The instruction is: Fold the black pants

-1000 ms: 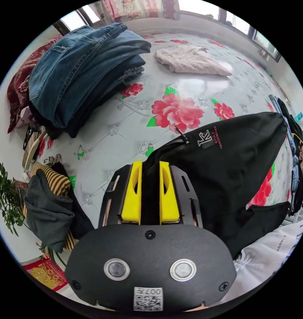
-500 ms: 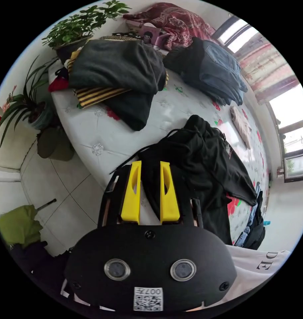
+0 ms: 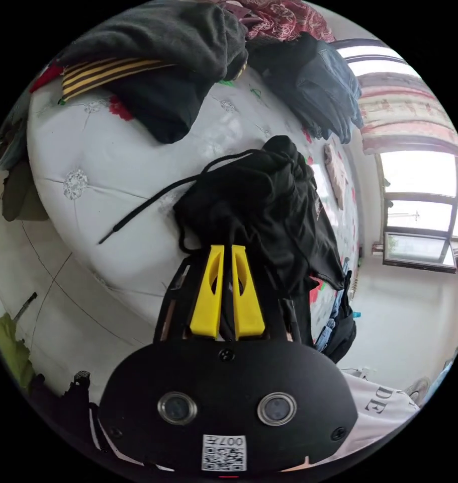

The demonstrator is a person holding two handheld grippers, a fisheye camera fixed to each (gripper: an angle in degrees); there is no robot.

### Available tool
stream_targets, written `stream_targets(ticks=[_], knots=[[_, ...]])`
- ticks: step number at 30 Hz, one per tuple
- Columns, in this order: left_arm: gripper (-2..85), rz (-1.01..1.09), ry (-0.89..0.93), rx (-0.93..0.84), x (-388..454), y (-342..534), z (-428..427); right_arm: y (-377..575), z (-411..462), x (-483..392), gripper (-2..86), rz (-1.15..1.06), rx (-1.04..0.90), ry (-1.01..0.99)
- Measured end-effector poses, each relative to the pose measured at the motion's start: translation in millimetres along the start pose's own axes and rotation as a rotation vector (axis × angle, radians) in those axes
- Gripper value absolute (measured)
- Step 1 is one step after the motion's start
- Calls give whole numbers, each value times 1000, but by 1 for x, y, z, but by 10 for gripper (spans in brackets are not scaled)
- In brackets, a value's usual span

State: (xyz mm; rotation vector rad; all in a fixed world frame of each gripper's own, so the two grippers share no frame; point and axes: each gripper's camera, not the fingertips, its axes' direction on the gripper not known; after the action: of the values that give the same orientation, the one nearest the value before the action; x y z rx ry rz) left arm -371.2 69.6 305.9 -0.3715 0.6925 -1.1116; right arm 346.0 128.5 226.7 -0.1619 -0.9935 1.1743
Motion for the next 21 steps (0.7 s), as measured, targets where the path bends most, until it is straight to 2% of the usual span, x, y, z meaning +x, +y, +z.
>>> stream_targets(ticks=[6,9,12,14,17,21], knots=[[-3,69,181,64,-9,8,-43,-10,-12,-14,53,-80,-117,122],[-5,75,271,84,-16,9,-59,-9,-26,-25,16,-160,-149,34],[-5,120,283,87,-13,8,-70,-10,-47,-35,3,-217,-95,-155],[-5,159,296,92,-5,2,-80,-15,-77,-43,-1,-228,-19,-435],[-6,233,347,127,16,-6,-102,-18,-125,-70,-2,-319,62,-693],[-5,345,384,182,40,1,-137,-4,-204,-100,-3,-526,230,-843]])
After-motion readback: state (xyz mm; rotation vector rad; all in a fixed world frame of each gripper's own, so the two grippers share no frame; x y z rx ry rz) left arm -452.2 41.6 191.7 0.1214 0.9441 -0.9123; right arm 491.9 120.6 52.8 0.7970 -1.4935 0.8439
